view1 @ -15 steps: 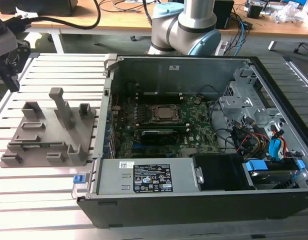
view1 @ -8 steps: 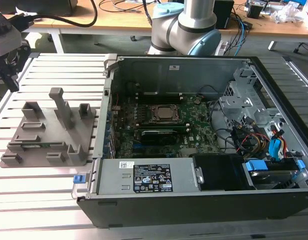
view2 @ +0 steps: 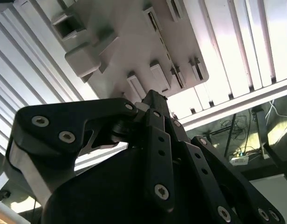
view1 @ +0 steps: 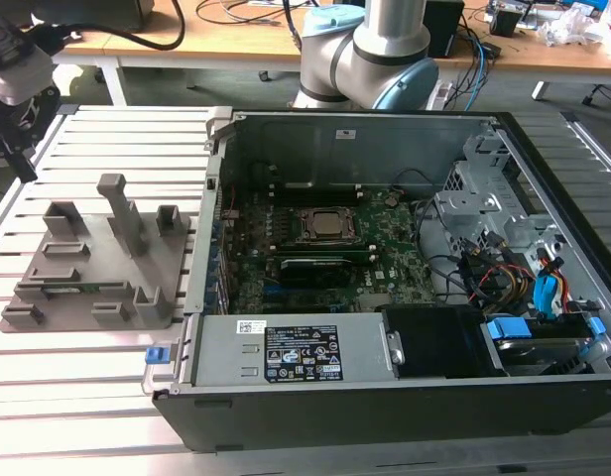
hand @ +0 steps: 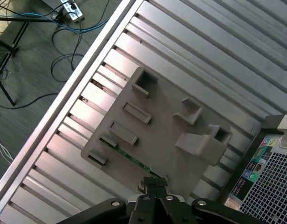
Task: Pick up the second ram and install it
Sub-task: 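Pick up the second ram and move it above second insertion slot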
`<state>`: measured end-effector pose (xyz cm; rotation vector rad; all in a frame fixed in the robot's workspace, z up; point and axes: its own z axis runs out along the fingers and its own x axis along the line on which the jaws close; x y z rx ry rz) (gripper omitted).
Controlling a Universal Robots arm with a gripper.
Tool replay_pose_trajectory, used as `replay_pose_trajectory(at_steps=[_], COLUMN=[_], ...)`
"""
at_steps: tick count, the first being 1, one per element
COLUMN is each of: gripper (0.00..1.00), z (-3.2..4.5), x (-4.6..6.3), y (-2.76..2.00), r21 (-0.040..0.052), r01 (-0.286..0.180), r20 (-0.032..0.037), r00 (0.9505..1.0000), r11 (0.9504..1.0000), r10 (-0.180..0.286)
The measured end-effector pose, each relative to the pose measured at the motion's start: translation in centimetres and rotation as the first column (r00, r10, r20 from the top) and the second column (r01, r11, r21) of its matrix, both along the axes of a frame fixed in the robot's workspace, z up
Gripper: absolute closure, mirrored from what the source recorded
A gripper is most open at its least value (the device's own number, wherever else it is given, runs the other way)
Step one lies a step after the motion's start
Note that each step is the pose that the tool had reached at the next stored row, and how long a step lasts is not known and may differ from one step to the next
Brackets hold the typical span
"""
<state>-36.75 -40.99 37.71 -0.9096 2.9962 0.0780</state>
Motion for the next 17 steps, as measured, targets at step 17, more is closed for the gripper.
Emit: replay_pose_trajectory(at_steps=[17], gripper=[0.89], z=[0.0], x=[0.0], y=[0.0], r21=[0.0001], r01=[-0.242], r20=[0.0001], r00=[0.9703], r11=[0.9703], r10=[0.242])
